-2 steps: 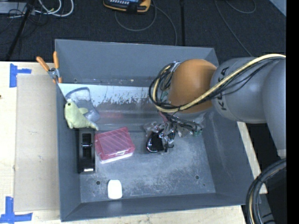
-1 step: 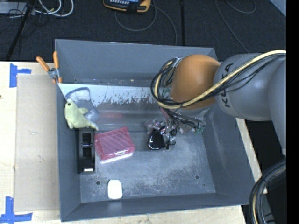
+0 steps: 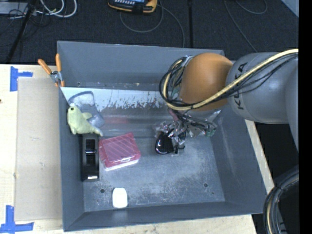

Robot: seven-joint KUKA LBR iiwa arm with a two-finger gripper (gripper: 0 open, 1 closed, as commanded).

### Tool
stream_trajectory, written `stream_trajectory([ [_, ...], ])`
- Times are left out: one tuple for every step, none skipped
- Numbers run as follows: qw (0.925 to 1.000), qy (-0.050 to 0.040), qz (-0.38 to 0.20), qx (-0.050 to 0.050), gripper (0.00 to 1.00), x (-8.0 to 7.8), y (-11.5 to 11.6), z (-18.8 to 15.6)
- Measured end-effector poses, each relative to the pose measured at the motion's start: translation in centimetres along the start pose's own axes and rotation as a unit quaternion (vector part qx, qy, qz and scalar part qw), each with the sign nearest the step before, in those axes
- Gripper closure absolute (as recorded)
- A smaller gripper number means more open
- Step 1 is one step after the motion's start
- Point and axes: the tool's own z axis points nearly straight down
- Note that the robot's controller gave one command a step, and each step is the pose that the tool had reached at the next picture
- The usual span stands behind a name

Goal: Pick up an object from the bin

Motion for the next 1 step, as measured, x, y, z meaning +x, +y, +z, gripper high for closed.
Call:
stream_trajectory([
  [1.0, -0.001, 0.0, 0.001, 1.0, -0.07, -0.02, -1.11],
])
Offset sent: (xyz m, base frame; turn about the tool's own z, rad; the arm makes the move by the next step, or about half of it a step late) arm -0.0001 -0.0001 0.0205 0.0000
